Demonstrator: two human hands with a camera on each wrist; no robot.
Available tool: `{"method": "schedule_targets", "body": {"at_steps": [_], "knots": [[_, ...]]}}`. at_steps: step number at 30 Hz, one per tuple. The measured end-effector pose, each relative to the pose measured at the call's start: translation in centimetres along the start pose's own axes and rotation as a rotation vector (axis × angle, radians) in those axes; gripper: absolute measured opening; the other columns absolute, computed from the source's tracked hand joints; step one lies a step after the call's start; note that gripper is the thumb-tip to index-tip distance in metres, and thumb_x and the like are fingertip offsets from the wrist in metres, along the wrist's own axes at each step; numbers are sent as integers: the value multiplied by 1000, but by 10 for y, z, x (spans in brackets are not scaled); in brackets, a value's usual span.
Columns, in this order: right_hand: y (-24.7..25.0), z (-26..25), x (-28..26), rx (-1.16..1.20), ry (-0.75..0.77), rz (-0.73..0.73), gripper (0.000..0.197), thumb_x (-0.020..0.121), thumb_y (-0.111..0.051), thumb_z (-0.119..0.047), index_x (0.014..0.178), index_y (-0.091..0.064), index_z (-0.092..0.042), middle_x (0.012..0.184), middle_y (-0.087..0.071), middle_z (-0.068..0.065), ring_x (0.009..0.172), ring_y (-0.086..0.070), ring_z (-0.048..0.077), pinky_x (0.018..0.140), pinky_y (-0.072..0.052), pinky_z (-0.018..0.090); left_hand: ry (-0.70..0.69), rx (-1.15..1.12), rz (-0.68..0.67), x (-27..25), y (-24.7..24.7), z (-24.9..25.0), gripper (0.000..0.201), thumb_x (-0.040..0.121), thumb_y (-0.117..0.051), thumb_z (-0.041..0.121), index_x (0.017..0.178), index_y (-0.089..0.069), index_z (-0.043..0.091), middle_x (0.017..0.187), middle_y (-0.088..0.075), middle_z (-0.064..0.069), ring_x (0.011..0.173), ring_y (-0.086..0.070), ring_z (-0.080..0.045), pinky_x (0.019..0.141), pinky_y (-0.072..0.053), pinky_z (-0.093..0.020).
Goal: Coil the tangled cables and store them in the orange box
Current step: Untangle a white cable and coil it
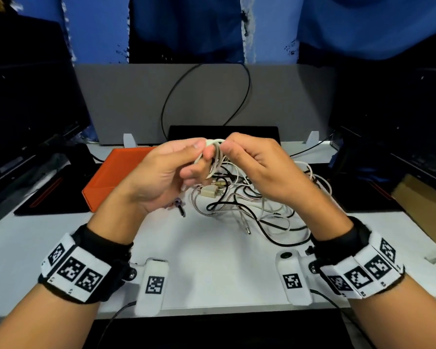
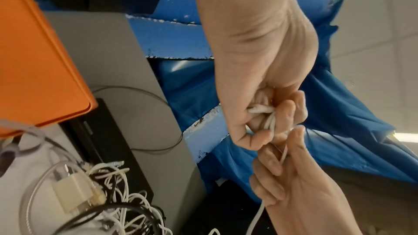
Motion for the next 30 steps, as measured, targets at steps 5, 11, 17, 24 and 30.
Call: {"method": "schedule_targets", "body": {"at_steps": [5, 11, 17, 24, 30], "knots": [[-4, 3, 0, 61, -29, -12, 42, 109, -44, -37, 87, -63, -8, 70, -50, -2, 65, -46, 11, 65, -44, 43, 50, -105, -57, -3, -7, -5, 27, 102, -39, 23, 87, -58, 11, 56, -59, -2, 64, -68, -22, 69, -56, -28], [-2, -4, 0, 118, 14, -10, 39, 109, -44, -34, 79, -55, -11, 70, -46, -1, 66, -45, 17, 65, -45, 47, 26, -153, -52, -6, -9, -1, 38, 102, -47, 34, 102, -74, 7, 44, -43, 8, 46, -50, -9, 107, -29, -63], [-5, 11, 3, 248, -61, -15, 24, 112, -42, -26, 108, -63, -15, 62, -40, -1, 49, -36, 5, 46, -37, 26, -119, -448, 141, 1, -5, 16, 36, 107, -36, 20, 90, -67, 10, 58, -62, 5, 78, -72, -15, 100, -55, -39], [-56, 13, -17, -156, -100, -532, 31, 110, -47, -38, 131, -68, -33, 62, -58, -15, 56, -49, 5, 64, -44, 17, -246, -189, 505, -1, 56, 18, 32, 111, -35, 24, 126, -62, 13, 119, -75, 5, 117, -68, -13, 107, -44, -36], [-24, -2, -8, -48, -58, -310, 21, 102, -64, -34, 88, -72, -20, 74, -69, -9, 64, -58, 4, 65, -49, 32, -78, 682, 85, 4, 8, -1, 33, 109, -42, 27, 97, -67, 9, 84, -75, -1, 67, -62, -32, 57, -53, -51]]}}
Point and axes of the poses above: each hand's wrist, its own x-axis towards the middle knuckle, its own y-axis out of the back of the hand, z = x × y, the point moved 8 cm from there along x, towards the middle knuckle
